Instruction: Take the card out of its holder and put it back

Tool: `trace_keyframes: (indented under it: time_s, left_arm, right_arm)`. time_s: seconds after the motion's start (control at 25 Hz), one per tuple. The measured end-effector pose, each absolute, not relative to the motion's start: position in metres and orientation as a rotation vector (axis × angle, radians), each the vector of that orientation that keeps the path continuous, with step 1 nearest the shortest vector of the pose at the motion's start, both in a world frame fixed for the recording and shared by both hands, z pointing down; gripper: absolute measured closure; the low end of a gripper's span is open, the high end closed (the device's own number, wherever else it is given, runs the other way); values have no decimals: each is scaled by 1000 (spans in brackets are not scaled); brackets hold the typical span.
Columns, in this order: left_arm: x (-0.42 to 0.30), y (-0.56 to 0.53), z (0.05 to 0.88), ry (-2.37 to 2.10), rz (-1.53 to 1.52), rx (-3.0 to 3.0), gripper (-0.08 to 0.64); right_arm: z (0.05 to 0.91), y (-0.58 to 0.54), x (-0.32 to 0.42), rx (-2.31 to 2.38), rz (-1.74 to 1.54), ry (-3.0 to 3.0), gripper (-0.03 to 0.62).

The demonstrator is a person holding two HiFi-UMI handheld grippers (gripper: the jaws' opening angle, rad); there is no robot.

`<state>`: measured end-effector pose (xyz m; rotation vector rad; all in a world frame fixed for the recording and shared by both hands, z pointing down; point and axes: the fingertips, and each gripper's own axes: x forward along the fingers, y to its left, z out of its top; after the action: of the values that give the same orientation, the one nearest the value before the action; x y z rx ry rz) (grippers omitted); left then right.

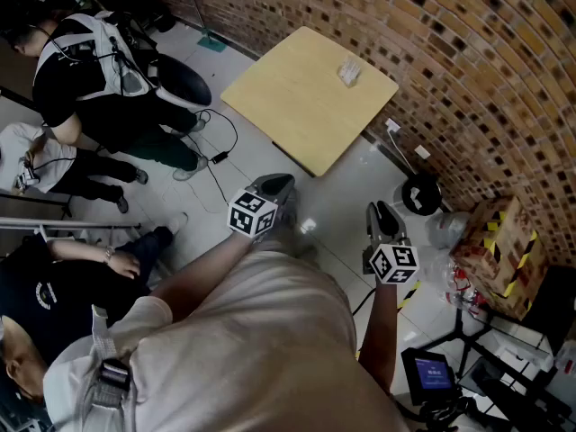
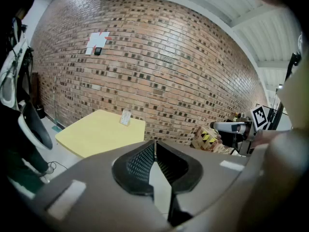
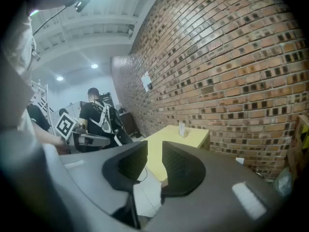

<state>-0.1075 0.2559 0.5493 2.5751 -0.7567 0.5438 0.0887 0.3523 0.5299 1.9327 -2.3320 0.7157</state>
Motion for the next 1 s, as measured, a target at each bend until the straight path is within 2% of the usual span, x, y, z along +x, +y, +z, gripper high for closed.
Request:
trace_keyframes:
  time_s: [1.0]
  left_arm:
    - [-84, 77, 551, -690, 568, 2574, 546]
  right_arm:
    - [535, 171, 95, 1909, 760, -2299, 504]
